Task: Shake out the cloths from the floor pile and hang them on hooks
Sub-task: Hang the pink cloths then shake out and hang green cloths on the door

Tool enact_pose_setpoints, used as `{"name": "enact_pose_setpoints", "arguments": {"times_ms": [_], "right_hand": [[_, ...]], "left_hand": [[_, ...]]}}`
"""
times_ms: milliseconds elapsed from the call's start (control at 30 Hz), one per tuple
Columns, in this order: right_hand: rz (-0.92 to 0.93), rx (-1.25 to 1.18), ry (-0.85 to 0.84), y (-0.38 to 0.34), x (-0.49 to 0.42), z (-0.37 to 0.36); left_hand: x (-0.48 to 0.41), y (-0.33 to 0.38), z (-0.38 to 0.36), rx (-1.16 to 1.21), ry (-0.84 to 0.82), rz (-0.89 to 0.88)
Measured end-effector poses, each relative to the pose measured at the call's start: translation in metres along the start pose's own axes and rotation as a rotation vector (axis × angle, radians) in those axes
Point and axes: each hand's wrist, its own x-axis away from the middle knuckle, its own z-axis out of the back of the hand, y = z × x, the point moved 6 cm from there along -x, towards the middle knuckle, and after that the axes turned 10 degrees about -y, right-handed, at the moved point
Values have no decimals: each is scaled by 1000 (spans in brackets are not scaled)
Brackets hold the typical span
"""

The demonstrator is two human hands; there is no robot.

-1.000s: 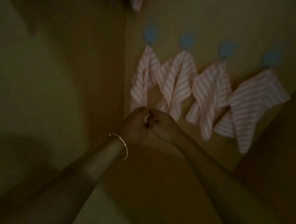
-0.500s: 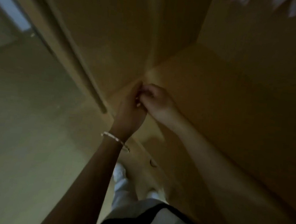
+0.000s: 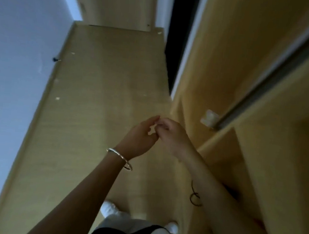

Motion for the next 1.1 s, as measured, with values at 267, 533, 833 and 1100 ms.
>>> {"name": "enact_pose_setpoints", "arguments": {"times_ms": [267,533,833,1100], "right_hand": [[203,181,-405,-137,-67,-238],[284,363,-736,-183,-56,-382],[404,546,-1142,-209,-19,-523],[517,689,-1401,-250,-31,-608]], "left_hand": [[125,-152,202,-27,361,287],[245,-243,244,168,641,486],[359,-308,253,368,950,745],[397,-338,296,471,1129,888]]}}
